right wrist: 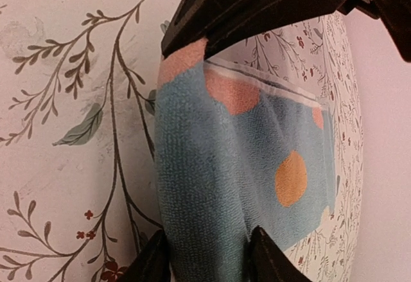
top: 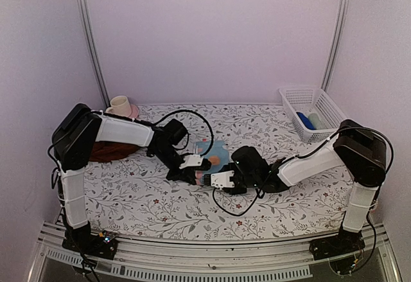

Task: Roll the towels
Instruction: Roll the towel at the center of the board.

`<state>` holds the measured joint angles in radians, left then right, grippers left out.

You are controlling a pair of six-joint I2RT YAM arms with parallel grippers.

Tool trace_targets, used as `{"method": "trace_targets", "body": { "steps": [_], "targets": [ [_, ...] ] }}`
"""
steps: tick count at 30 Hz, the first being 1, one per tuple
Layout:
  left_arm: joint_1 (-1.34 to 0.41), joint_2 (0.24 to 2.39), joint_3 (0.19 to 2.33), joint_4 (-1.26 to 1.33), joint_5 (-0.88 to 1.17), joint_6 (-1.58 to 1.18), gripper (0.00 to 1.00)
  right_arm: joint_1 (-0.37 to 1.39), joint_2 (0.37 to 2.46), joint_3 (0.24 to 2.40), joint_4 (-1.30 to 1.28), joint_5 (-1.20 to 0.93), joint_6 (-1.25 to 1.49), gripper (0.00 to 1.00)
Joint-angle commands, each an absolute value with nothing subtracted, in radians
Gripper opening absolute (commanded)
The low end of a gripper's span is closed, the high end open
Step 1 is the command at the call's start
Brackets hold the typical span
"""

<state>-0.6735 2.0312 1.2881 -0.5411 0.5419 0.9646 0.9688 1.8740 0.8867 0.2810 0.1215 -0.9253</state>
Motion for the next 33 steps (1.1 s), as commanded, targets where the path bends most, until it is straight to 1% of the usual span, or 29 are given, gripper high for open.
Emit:
{"method": "trace_targets", "body": {
  "steps": [1,8,13,17,20,22,23,24,29,31,33],
  "targets": [
    [-0.657,2.069,1.291,-0.632,0.552,0.966,0.00,0.972,1.900,0.933,0.256,0.127,-0.922,0.38],
    [-0.649,2.072,1.303,-0.654,0.576,0.972,0.00,0.972,1.913,0.947,0.221,0.124,-0.893,0.24],
    [-0.643,2.061,1.299,-0.648,0.583,0.968,0.01,0.972,1.943,0.999,0.130,0.108,-0.858,0.13],
    [-0.638,2.037,1.273,-0.619,0.574,0.957,0.08,0.971,1.953,1.048,0.033,0.047,-0.806,0.12],
    [-0.636,2.015,1.249,-0.591,0.562,0.951,0.09,0.966,1.951,1.083,-0.043,-0.016,-0.764,0.11],
    [-0.635,2.002,1.240,-0.585,0.559,0.950,0.11,0.960,1.956,1.116,-0.109,-0.060,-0.742,0.09],
    [-0.634,1.997,1.235,-0.582,0.552,0.948,0.14,0.957,1.959,1.133,-0.141,-0.081,-0.729,0.08],
    [-0.633,1.986,1.228,-0.576,0.544,0.946,0.18,0.954,1.963,1.149,-0.174,-0.099,-0.720,0.08],
    [-0.617,1.897,1.171,-0.489,0.527,0.907,0.46,0.947,1.989,1.201,-0.309,-0.186,-0.691,0.08],
    [-0.612,1.864,1.143,-0.445,0.514,0.889,0.53,0.938,2.008,1.256,-0.347,-0.220,-0.677,0.09],
    [-0.607,1.831,1.111,-0.387,0.498,0.864,0.62,0.926,2.027,1.285,-0.380,-0.255,-0.658,0.09]
  ]
}}
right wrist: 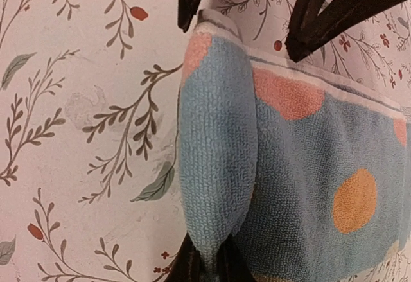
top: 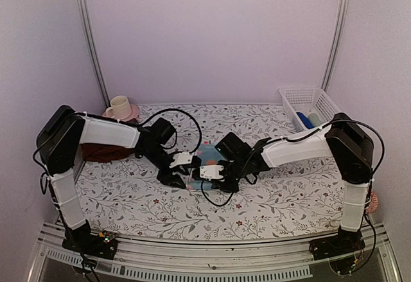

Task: Roll the towels
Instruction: Roll the towel at the center of the board.

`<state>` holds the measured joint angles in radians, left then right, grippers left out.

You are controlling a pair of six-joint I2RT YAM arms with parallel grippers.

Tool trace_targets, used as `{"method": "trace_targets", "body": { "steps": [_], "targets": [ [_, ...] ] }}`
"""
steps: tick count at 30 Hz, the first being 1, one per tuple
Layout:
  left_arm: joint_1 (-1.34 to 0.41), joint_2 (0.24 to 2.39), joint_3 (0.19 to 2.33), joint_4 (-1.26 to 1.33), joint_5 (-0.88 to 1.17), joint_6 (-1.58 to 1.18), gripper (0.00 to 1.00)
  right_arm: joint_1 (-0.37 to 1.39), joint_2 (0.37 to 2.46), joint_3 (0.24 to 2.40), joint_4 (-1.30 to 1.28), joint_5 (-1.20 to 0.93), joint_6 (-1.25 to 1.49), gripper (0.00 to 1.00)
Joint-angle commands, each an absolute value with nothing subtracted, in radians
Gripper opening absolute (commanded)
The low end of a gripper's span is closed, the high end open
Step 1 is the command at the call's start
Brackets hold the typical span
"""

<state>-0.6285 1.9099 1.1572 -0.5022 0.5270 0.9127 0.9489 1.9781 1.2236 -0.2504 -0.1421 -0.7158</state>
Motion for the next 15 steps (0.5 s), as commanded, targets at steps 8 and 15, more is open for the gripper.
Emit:
{"method": "trace_targets", "body": {
  "steps": [8,15],
  "targets": [
    [-0.596,1.700,0.953,-0.163,0.457,0.849,0.68,0.876,2.086,1.358,-0.482,-0.379,-0.599,0.09],
    [-0.579,1.607,0.814,0.001,0.489,0.910,0.64,0.819,2.104,1.415,-0.536,-0.505,-0.538,0.09]
  ]
}}
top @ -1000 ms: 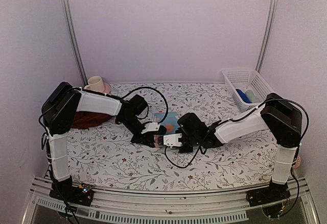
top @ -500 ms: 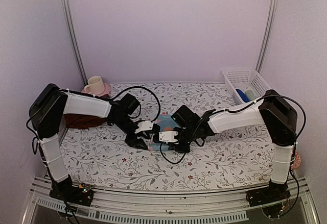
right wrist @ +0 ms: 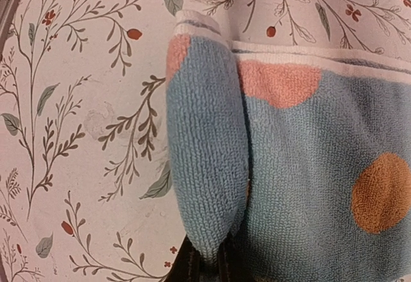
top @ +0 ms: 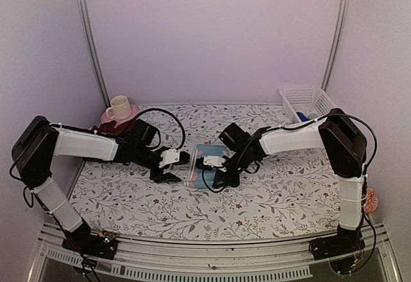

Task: Roll the towels
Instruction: Roll the towel at the center of the board.

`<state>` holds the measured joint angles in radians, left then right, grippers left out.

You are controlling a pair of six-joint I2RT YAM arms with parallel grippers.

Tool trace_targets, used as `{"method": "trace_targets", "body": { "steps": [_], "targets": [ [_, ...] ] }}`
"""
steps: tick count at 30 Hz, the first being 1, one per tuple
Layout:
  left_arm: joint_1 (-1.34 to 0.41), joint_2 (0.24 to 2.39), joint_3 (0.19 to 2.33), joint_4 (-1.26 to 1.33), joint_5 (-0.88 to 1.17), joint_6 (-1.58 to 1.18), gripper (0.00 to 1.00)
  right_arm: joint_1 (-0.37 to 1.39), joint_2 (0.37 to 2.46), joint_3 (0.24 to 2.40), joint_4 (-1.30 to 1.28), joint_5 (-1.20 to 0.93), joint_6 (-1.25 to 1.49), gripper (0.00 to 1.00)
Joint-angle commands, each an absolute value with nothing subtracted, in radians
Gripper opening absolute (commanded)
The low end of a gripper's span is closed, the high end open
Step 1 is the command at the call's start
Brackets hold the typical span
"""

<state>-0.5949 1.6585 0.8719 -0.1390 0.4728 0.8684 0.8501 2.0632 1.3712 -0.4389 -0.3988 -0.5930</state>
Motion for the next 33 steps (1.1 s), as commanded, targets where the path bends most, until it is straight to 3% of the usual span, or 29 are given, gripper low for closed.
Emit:
{"method": "trace_targets", "body": {
  "steps": [1,17,33],
  "targets": [
    [-0.580,1.594,0.792,0.030,0.484,0.921,0.64,0.809,2.114,1.433,-0.562,-0.527,-0.531,0.09],
    [-0.740,1.571,0.497,0.552,0.236,1.146,0.58,0.704,2.301,1.659,-0.789,-0.741,-0.465,0.12],
    [-0.820,1.746,0.466,0.776,0.107,1.308,0.54,0.659,2.423,1.771,-0.865,-0.804,-0.454,0.15]
  ]
}}
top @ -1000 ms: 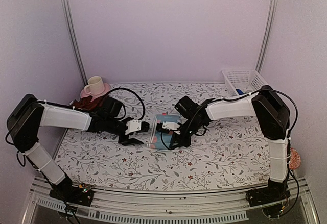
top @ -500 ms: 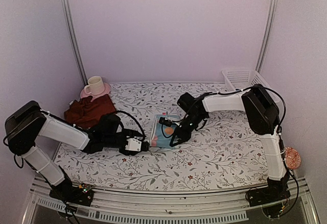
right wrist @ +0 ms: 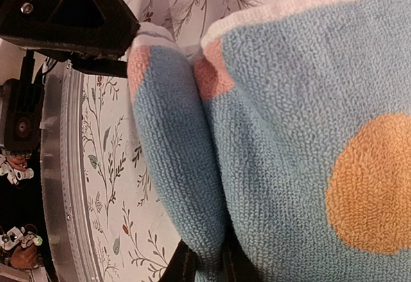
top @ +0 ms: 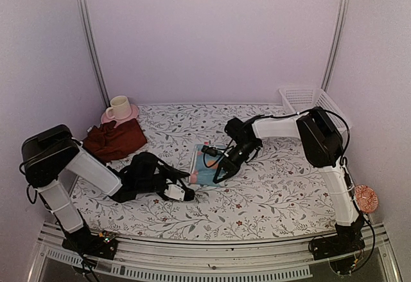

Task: Roll the towels
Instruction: Roll the towel at the center of the board.

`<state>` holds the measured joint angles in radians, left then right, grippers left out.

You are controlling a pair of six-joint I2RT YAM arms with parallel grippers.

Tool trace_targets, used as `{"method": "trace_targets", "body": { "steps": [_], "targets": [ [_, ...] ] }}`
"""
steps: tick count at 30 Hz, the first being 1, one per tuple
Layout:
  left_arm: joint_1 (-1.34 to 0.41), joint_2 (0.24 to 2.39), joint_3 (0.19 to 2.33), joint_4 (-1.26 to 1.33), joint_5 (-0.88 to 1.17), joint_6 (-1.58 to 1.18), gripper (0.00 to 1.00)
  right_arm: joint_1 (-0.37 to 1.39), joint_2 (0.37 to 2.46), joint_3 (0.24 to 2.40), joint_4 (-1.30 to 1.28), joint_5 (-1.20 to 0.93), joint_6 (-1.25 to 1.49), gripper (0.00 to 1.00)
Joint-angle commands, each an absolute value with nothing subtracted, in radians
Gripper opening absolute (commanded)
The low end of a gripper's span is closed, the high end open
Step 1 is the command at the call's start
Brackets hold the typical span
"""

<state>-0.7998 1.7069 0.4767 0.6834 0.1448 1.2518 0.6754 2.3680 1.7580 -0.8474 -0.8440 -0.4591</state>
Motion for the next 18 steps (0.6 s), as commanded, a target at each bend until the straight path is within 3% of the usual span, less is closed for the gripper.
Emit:
{"method": "trace_targets", "body": {
  "steps": [1,18],
  "targets": [
    [-0.819,1.756,0.469,0.785,0.102,1.313,0.54,0.659,2.425,1.774,-0.866,-0.805,-0.454,0.15],
    [-0.827,1.901,0.450,0.974,0.033,1.408,0.47,0.657,2.454,1.801,-0.875,-0.814,-0.453,0.15]
  ]
}}
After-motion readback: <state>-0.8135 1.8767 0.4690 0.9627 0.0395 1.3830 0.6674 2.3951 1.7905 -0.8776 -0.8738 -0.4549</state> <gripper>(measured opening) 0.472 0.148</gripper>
